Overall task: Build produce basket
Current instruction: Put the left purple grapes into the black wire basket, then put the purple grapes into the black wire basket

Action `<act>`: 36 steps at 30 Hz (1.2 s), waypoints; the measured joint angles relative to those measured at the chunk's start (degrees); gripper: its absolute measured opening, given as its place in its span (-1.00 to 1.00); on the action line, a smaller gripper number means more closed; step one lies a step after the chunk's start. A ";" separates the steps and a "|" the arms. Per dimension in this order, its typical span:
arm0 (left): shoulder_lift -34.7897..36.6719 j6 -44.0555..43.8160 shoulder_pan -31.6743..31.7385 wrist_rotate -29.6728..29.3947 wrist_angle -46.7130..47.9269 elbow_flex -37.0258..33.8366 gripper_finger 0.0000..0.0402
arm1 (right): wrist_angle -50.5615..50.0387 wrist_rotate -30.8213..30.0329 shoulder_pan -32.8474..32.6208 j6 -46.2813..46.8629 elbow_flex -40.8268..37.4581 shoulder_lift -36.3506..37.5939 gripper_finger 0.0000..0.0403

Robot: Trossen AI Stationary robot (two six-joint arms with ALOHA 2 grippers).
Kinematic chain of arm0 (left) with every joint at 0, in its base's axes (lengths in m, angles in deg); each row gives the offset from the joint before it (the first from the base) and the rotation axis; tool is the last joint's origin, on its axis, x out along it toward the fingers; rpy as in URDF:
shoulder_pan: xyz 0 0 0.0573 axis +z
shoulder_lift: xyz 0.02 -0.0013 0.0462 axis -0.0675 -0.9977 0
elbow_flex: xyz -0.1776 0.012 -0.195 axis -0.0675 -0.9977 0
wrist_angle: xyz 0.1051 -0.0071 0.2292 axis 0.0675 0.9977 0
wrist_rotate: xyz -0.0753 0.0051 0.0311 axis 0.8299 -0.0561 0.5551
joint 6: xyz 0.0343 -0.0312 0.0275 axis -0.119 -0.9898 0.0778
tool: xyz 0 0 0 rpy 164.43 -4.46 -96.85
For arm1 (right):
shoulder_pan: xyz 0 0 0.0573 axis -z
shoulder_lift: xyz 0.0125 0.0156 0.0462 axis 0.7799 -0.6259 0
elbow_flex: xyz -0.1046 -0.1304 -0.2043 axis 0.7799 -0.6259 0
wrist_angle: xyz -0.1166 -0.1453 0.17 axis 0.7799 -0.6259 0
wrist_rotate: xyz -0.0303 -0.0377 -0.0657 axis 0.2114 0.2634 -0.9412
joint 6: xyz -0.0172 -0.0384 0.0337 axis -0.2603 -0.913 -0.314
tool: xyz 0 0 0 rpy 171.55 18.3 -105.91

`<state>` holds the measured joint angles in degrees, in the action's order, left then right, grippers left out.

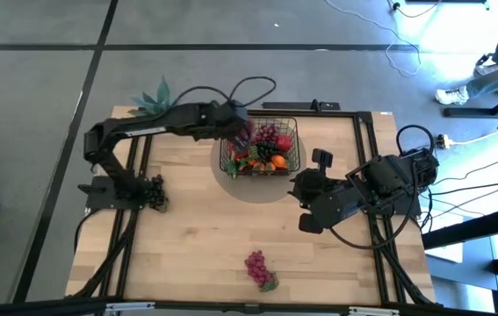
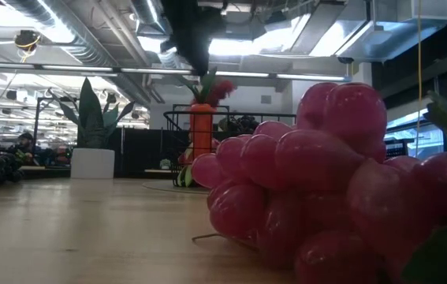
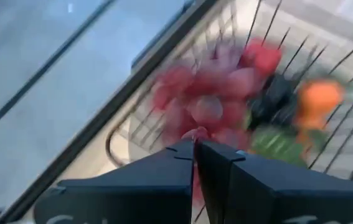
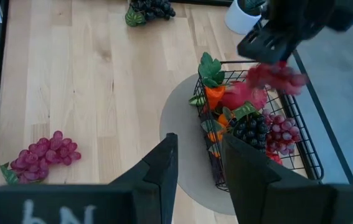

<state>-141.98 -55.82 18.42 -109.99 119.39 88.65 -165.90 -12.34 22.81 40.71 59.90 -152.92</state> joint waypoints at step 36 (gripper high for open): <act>-5.63 1.42 3.74 2.11 5.49 3.17 -0.62 | 0.00 0.11 0.00 0.30 0.00 0.00 -0.44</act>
<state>-147.62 -54.40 22.15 -107.87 124.88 91.82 -165.90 -12.23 22.81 41.01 59.90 -152.92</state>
